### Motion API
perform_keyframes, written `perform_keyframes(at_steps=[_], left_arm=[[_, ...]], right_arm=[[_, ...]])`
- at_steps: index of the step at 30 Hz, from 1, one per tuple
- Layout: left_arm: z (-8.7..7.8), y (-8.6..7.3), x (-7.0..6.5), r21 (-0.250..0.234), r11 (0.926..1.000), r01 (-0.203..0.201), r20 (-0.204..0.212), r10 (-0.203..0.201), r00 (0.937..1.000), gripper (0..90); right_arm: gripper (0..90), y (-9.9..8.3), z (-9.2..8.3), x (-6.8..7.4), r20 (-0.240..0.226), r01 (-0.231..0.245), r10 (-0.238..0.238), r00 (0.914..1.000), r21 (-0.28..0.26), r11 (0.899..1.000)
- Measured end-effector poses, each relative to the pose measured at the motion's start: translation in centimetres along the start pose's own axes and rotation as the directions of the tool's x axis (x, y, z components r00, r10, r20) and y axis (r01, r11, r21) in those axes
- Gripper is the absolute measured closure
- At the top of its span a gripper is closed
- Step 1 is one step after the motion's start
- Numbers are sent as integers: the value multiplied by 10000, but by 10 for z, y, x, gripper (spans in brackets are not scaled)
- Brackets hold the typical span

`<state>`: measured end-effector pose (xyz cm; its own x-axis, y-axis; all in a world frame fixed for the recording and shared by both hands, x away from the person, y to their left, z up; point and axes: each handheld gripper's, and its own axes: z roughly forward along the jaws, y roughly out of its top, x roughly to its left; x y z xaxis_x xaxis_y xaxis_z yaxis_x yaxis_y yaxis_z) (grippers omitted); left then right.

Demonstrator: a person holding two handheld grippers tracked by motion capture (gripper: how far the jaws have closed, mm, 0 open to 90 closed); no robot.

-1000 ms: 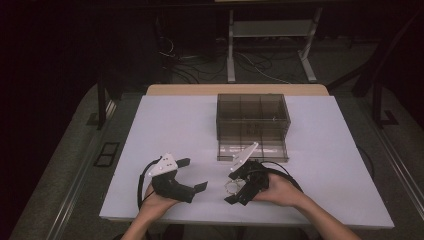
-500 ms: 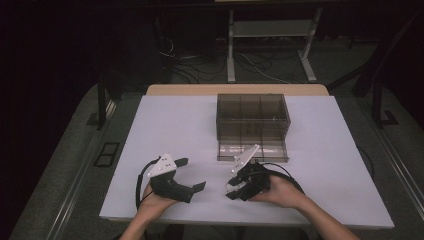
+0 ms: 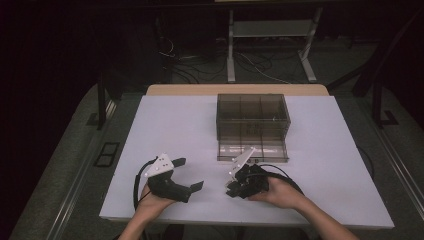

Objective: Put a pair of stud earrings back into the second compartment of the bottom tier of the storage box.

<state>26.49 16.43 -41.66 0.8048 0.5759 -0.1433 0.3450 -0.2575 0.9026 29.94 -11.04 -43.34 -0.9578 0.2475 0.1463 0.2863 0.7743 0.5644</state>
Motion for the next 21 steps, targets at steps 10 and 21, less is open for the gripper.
perform_keyframes(at_steps=[10, 21], left_arm=[[0, 0, 0, -30, 10000, 23, 18, -23, 10000, 0], [0, 0, -1, -23, 10000, -13, 41, 13, 10000, 0]], right_arm=[[826, 0, 3, 2, 226, 162, -166, 9996, 182, 9997], [873, 1, 3, 5, 311, 127, -137, 9994, 344, 9993]])
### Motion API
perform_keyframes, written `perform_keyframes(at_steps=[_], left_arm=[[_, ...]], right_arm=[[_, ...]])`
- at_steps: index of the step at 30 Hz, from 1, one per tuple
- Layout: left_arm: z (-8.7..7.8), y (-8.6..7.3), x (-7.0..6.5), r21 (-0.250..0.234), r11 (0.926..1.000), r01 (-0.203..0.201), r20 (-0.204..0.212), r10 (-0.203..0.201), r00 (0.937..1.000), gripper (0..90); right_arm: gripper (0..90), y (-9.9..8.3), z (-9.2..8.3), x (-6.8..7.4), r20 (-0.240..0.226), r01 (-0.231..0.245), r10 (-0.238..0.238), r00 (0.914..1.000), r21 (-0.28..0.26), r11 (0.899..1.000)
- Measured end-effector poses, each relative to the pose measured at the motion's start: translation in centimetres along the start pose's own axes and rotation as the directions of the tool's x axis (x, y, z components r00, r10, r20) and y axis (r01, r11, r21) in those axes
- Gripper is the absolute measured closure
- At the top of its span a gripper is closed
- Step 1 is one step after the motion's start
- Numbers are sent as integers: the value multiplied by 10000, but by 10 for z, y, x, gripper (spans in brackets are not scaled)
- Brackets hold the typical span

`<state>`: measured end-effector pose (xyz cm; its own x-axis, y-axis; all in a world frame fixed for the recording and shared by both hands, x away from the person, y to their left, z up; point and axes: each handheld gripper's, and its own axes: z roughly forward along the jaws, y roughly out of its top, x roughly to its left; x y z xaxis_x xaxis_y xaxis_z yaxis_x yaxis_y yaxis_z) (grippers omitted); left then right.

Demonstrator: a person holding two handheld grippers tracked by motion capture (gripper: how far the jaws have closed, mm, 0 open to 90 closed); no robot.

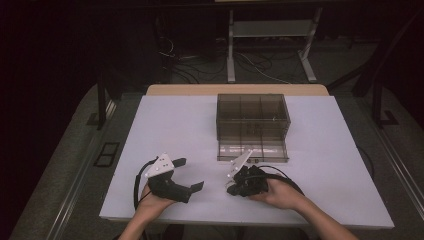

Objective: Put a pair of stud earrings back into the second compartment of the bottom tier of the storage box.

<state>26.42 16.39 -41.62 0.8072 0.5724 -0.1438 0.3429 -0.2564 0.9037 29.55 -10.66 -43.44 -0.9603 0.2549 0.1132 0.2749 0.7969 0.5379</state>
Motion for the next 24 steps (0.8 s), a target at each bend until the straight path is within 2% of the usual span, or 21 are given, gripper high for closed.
perform_keyframes(at_steps=[7, 15, 24], left_arm=[[0, 0, 1, -13, 10000, 14, -5, -14, 10000, 0], [0, 0, 0, -3, 10000, 13, 0, -13, 10000, 0], [0, 0, 0, 11, 10000, 21, 14, -21, 10000, 0]], right_arm=[[873, -1, -7, -3, -374, -245, 241, 9990, -105, 9996], [873, -3, -27, -7, -576, -630, 585, 9966, -808, 9947], [873, -5, -49, -14, -518, -829, 763, 9957, -1412, 9865]])
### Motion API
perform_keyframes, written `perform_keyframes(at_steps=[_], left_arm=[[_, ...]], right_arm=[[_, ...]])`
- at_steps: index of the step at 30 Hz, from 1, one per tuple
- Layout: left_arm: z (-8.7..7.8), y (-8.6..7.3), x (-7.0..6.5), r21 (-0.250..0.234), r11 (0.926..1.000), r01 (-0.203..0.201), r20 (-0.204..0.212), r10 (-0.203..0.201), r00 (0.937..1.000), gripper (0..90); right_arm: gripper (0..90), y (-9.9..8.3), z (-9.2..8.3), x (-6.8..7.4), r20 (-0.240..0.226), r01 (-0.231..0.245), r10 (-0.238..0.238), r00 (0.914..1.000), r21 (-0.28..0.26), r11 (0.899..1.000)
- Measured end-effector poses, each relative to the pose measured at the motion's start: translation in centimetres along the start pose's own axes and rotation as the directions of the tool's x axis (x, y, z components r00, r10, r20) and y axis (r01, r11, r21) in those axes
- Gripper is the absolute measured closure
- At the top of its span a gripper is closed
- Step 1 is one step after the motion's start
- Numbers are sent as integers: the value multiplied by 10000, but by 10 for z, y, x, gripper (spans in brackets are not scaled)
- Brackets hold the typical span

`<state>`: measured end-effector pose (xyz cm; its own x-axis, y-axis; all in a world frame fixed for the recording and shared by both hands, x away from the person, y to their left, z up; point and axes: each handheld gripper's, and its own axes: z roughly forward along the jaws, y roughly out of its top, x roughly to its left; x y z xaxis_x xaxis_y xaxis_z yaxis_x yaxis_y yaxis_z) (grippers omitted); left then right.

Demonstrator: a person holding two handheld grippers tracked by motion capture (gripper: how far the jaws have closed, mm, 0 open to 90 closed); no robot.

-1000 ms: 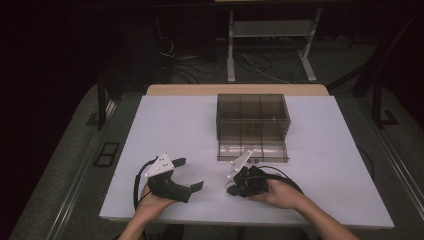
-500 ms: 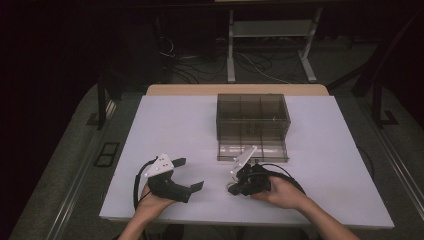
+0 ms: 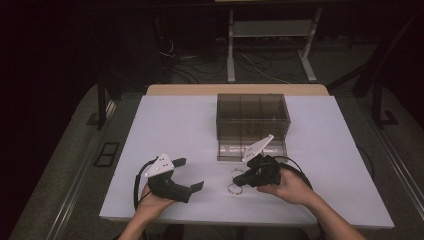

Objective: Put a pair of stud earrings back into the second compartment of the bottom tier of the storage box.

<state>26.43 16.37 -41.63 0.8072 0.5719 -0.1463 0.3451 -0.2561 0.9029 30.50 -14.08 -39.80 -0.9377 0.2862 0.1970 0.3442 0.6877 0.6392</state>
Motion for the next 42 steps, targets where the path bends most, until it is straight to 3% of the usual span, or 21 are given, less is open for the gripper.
perform_keyframes(at_steps=[6, 11, 23, 36, 42], left_arm=[[0, 0, -1, -3, 10000, -7, 18, 7, 10000, 0], [-1, 0, 0, -51, 10000, 17, 17, -16, 10000, 0], [-2, 0, -2, -101, 9999, 76, -51, -77, 10000, 0], [-2, -1, -2, -42, 10000, 18, -73, -18, 10000, 0], [-1, -1, -2, -26, 10000, 49, -53, -49, 10000, 0]], right_arm=[[873, -1, -8, -7, 93, -320, 322, 9994, -202, 9993], [873, 1, -21, -14, 83, -788, 796, 9968, -691, 9945], [873, 4, -46, -30, 559, -984, 1064, 9928, -1300, 9866], [873, 1, -59, -44, 874, -1320, 1459, 9854, -1480, 9801], [872, 5, -60, -50, 1014, -1307, 1444, 9843, -1311, 9827]])
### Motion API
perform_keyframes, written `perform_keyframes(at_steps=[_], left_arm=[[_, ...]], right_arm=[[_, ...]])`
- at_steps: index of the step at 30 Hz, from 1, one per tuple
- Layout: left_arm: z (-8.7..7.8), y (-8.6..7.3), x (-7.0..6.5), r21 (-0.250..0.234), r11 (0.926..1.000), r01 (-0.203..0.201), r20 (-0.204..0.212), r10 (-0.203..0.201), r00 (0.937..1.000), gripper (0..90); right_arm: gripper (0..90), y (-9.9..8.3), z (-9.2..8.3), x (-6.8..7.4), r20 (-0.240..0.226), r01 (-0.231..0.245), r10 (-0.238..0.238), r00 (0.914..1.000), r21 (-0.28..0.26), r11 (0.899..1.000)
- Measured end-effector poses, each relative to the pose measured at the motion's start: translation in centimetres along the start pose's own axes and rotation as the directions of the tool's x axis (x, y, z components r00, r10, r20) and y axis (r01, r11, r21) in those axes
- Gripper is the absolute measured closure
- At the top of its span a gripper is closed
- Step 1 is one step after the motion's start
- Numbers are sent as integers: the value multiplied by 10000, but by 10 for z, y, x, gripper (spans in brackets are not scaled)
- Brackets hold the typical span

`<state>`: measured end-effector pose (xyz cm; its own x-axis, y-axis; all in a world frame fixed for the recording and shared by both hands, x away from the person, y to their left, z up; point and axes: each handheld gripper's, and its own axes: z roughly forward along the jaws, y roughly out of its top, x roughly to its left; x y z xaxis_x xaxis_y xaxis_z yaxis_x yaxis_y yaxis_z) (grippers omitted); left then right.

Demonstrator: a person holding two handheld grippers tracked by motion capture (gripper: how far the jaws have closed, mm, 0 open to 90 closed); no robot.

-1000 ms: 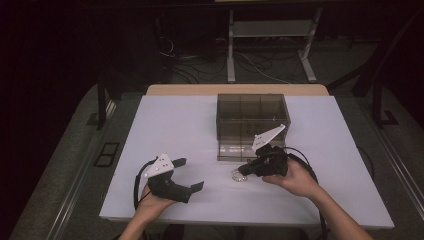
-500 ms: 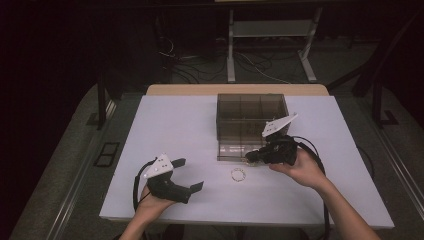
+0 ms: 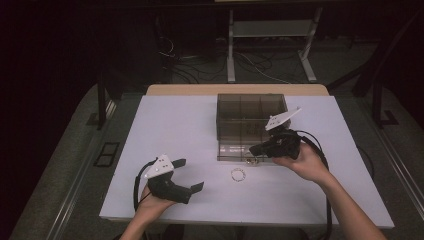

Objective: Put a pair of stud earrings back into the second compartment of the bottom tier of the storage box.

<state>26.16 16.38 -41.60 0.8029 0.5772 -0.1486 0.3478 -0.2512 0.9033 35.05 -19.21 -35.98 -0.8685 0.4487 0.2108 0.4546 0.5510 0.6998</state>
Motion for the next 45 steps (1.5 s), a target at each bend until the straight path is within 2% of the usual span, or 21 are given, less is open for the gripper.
perform_keyframes(at_steps=[8, 15, 26, 36, 45], left_arm=[[0, 0, 0, -25, 10000, 24, -2, -24, 10000, 0], [0, 0, 0, -35, 10000, 27, -12, -27, 10000, 0], [0, 0, 0, 1, 10000, -21, -15, 21, 10000, 0], [2, 0, -1, 0, 10000, -25, 37, 25, 10000, 0], [3, 0, -2, 69, 9999, -72, 77, 72, 9999, 0]], right_arm=[[872, 8, 2, -9, 201, -83, 80, 9998, 145, 9999], [873, 10, 6, -18, 455, -212, 210, 9987, 39, 9998], [872, 7, 16, -37, 898, -733, 735, 9932, -58, 9973], [871, 4, 37, -47, 889, -1053, 1028, 9907, 228, 9942], [870, -3, 48, -51, 830, -1348, 1306, 9880, 465, 9898]])
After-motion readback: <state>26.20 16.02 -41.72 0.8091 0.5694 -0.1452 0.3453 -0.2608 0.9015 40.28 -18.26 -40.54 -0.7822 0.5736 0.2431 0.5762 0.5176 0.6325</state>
